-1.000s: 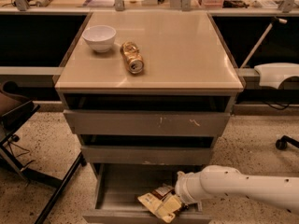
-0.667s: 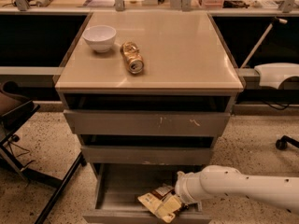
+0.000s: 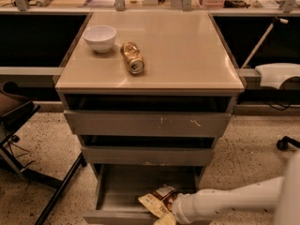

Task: Pick brown chip bag from bottom drawer and place on counter

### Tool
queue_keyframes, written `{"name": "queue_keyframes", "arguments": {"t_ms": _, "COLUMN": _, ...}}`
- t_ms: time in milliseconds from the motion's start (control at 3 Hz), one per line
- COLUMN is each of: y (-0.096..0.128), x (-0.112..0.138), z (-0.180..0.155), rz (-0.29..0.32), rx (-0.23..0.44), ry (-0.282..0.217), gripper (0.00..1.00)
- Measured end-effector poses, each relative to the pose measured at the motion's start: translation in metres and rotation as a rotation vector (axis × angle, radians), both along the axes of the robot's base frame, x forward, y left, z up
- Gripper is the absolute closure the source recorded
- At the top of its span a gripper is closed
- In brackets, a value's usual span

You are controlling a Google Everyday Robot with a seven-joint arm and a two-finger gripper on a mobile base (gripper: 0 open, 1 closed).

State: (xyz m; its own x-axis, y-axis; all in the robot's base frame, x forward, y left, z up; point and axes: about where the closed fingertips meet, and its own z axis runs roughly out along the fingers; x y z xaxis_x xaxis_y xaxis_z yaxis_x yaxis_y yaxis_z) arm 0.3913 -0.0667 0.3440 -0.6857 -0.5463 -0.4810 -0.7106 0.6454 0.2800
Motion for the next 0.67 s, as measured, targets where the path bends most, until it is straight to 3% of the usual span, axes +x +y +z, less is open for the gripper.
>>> {"name": "queue_keyframes", "arguments": {"t_ms": 333, "y": 0.0207, "x": -0.0011, "z": -0.077, "rz": -0.082, "rx": -0.052, "ry": 0.053, "gripper": 0.0}}
{"name": "queue_keyframes", "arguments": {"t_ms": 667, "y": 0.0213, "x": -0.0014, "z": -0.0788, "rz": -0.084, "rx": -0.05, "ry": 0.054, "gripper": 0.0}}
